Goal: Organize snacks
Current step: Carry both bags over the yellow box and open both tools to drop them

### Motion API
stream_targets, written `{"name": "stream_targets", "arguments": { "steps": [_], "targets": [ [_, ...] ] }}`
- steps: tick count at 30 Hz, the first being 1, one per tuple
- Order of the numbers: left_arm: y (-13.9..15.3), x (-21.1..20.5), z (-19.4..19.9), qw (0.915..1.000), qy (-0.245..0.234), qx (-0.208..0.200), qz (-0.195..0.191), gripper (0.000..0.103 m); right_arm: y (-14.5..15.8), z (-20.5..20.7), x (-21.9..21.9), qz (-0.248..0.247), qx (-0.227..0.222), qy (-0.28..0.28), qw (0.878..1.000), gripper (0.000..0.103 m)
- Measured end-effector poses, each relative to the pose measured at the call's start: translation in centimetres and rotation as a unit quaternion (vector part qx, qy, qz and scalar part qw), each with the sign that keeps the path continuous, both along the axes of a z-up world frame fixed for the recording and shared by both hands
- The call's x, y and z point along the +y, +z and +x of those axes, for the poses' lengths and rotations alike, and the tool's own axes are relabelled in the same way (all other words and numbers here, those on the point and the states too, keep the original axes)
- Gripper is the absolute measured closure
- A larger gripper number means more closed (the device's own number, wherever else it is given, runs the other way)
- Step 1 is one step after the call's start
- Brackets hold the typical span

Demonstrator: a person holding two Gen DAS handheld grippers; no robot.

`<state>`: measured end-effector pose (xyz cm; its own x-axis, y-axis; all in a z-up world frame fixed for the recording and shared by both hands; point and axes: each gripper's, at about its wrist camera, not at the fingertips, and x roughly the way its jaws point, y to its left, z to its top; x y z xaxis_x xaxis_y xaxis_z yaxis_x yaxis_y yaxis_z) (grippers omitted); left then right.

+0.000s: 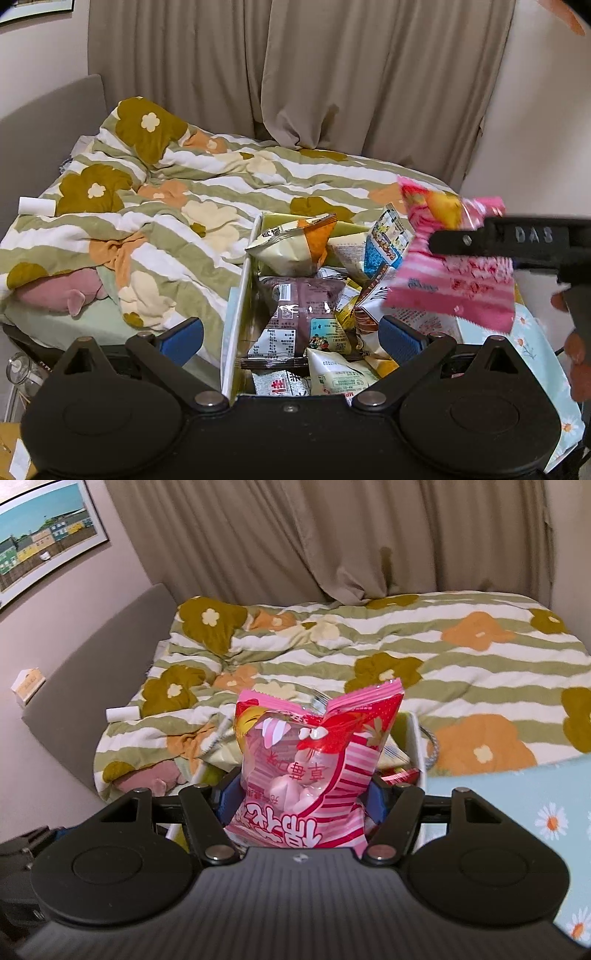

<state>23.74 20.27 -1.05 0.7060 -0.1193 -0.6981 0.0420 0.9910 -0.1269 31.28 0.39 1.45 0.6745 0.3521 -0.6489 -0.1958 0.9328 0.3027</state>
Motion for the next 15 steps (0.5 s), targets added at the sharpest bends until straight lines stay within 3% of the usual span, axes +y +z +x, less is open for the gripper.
{"name": "stream_targets", "arguments": {
  "steps": [9, 11, 15],
  "targets": [
    [-0.1, 0.5, 0.9, 0.9999, 0.012, 0.001, 0.007, 0.001, -0.4, 3.7, 2.4, 0.003, 0.007, 0.024, 1.000, 0.017],
    [-0.3, 0.7, 1.2, 0.9999, 0.014, 0.004, 0.006, 0.001, -0.8, 4.2, 2.8, 0.008, 0.010, 0.024, 1.000, 0.002],
    [-0.5, 0.8, 1.6, 0.9998, 0.013, 0.010, 0.009, 0.001, -1.1, 4.0, 2.8, 0.007, 0.004, 0.017, 1.000, 0.000]
  ]
}}
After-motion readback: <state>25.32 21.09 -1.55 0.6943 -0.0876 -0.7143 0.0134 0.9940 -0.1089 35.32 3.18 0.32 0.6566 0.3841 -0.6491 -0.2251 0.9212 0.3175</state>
